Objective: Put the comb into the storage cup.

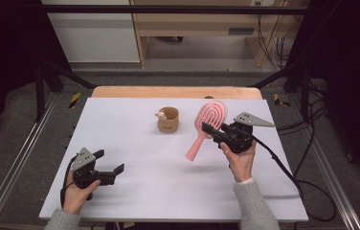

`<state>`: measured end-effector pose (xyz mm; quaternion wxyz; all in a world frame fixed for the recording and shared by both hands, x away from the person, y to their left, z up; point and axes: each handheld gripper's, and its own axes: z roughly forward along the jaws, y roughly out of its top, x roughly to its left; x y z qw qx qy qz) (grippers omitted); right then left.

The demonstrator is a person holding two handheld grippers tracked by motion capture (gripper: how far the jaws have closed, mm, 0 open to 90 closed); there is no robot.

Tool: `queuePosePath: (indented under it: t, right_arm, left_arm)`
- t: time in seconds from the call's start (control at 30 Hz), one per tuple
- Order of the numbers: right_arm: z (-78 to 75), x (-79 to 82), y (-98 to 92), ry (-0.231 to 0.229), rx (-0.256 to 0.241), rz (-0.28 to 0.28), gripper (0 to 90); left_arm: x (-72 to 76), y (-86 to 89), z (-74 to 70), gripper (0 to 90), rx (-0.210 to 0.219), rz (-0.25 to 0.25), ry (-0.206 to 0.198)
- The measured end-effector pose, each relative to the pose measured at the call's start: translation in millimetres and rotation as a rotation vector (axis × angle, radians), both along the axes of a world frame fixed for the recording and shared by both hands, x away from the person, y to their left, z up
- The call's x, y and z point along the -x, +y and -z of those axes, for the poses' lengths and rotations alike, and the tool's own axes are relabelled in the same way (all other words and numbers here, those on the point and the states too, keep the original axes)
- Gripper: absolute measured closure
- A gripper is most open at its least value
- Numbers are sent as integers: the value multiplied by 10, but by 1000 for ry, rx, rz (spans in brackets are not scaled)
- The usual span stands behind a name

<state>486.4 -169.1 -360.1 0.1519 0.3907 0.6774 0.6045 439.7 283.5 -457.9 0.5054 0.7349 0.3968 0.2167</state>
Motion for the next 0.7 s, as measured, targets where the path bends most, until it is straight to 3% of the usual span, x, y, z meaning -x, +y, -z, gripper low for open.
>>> queuePosePath:
  t: [0.7]
  right_arm:
    - [-289,-221,211,-41,31,21,634]
  left_arm:
    - [-12,17,21,0,0,1,6]
